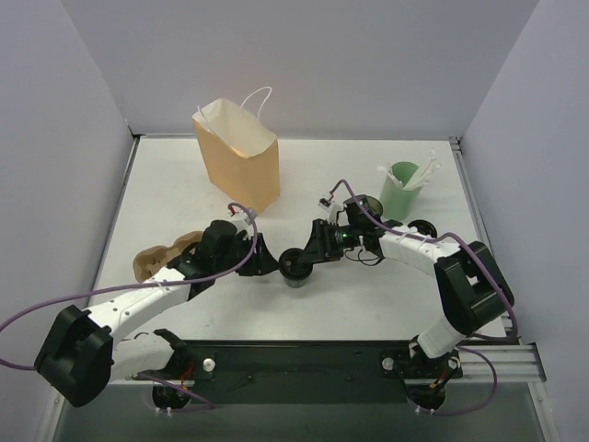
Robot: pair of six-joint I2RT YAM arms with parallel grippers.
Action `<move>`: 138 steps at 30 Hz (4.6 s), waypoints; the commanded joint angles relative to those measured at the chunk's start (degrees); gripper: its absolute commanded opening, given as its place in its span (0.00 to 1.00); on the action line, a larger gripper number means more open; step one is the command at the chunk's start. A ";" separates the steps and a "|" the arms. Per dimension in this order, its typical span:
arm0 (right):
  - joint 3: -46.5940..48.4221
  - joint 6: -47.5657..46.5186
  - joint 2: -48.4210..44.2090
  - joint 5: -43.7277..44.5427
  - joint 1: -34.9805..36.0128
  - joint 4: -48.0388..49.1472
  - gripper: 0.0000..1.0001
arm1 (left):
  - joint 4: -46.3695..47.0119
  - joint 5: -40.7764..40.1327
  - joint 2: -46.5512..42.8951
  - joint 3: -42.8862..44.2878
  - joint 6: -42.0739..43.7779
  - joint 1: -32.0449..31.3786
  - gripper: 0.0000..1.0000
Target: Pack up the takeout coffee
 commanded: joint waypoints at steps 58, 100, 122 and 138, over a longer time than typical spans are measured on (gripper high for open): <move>6.76 -16.76 9.32 -3.34 1.50 -18.20 0.33 | -8.66 6.72 -3.34 4.03 1.68 5.09 0.53; 6.07 -17.30 10.82 -2.82 3.88 -17.43 0.31 | 8.24 9.92 4.93 -6.94 -2.62 5.01 0.39; -3.43 -12.28 9.85 1.40 2.74 -5.64 0.26 | 8.57 -6.97 10.36 -19.25 -11.23 -2.02 0.35; -5.54 -3.94 3.44 2.55 2.65 -1.51 0.24 | -12.05 -13.12 -0.16 -4.50 -9.05 -3.09 0.41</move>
